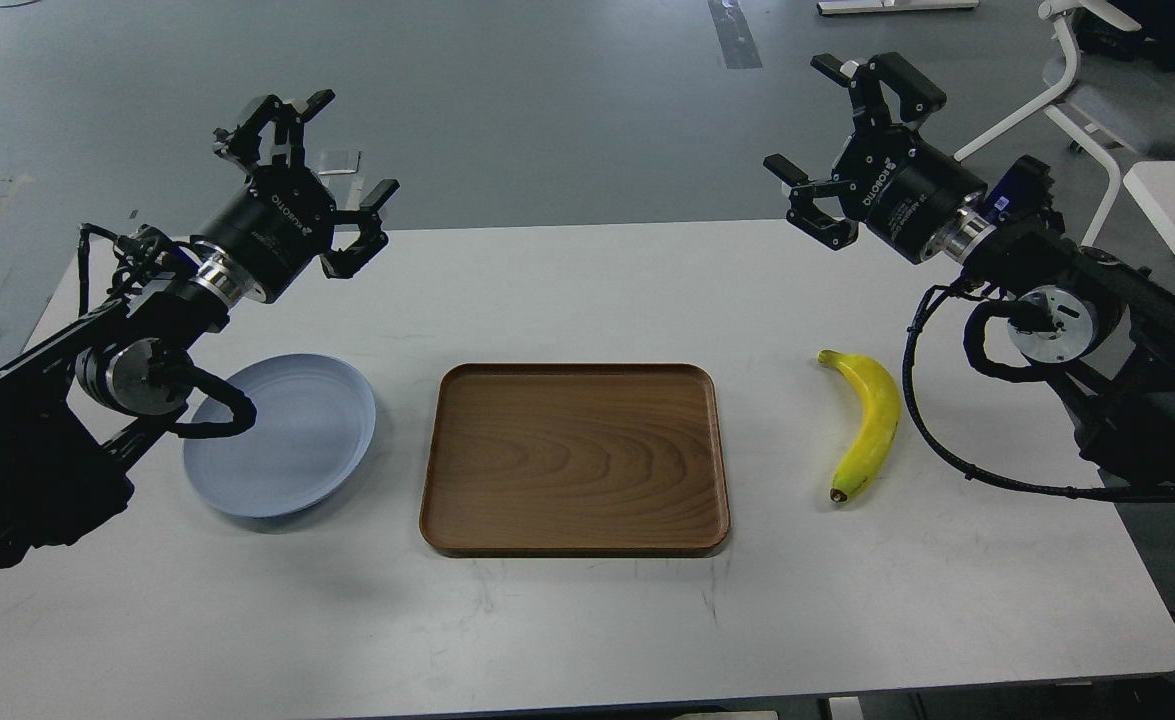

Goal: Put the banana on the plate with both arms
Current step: 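Move the left gripper down toward the light blue plate's rim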

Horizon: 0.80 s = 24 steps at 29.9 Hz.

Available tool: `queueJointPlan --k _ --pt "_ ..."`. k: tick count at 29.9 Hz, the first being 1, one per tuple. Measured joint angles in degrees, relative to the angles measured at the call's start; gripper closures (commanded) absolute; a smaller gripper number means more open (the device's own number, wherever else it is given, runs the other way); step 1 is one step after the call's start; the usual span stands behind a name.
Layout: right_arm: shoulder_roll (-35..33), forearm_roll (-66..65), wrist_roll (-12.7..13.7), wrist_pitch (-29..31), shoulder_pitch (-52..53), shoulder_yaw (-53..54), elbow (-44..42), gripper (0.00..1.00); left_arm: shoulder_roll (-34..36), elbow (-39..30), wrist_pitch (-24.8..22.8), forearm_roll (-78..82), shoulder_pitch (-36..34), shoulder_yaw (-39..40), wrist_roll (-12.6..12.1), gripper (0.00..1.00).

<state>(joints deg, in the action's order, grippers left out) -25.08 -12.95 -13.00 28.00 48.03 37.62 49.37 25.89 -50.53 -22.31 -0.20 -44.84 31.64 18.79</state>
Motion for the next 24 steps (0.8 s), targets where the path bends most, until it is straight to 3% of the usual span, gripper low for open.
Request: queueJointPlan --k 13,19,24 --pt "2.76 1.56 2.19 -3.09 -0.52 1.15 -0.25 0.00 -0.72 -0.15 2.81 0.00 3.33 0.24 0.15 0.02" --pt "3.65 8.58 9.84 -4.59 -0.69 0.91 1.55 0.00 -0.74 0.06 3.50 0.19 2.82 -0.08 0.15 0.02" --pt "2.98 10.17 11.53 -4.63 0.02 0.04 2.87 0.00 0.91 0.07 3.72 0.45 2.75 -0.32 -0.03 0.02"
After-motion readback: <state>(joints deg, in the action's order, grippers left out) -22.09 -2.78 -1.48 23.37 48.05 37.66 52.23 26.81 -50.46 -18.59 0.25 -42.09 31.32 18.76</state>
